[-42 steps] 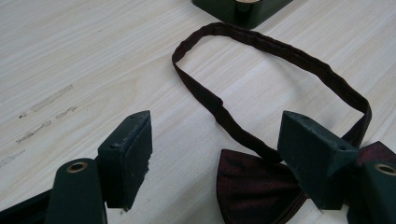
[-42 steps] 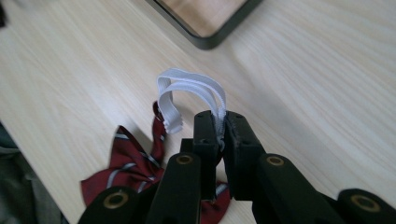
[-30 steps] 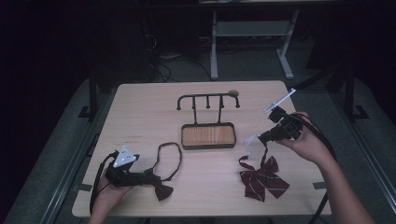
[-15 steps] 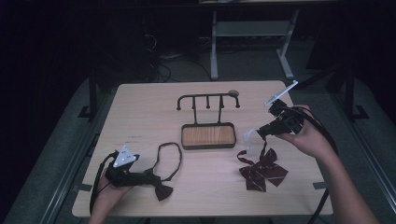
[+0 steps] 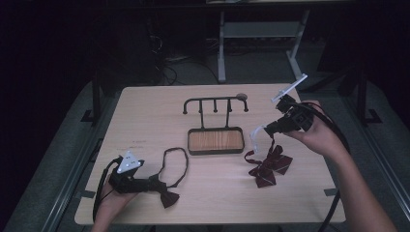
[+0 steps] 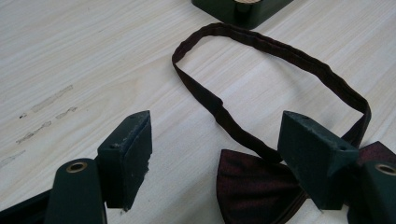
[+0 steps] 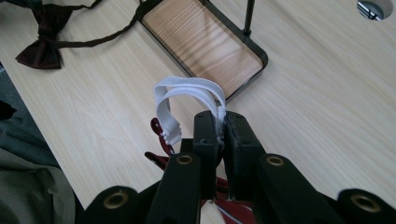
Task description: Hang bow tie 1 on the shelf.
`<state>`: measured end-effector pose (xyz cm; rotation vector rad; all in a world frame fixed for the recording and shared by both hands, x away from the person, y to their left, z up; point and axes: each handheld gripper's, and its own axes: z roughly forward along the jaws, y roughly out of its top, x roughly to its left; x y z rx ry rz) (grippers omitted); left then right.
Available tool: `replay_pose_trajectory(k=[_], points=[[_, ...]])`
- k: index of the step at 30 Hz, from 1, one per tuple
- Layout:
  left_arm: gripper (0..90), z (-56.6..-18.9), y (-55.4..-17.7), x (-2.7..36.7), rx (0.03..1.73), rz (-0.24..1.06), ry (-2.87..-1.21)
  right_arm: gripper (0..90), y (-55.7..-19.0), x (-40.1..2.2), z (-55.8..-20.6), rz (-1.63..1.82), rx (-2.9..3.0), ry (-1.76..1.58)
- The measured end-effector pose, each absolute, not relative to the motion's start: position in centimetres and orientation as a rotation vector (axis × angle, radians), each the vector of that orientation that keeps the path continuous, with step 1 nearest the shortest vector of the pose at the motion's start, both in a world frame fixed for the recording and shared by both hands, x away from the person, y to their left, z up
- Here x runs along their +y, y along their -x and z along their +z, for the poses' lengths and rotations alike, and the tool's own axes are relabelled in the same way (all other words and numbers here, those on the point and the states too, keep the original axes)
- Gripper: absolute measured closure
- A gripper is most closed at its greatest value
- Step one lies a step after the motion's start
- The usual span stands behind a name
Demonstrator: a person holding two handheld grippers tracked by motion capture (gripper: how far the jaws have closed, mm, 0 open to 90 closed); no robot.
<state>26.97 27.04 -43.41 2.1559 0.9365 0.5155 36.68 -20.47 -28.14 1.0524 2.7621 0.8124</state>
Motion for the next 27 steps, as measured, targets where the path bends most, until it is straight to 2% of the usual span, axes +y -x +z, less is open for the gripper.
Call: replay_pose_trajectory(k=[27], points=[[26.7, -43.4, -27.0, 27.2, 0.933, 0.514, -2.154, 83.9, -38.5, -18.7, -26.1, 0.797, 2.745, -1.024]])
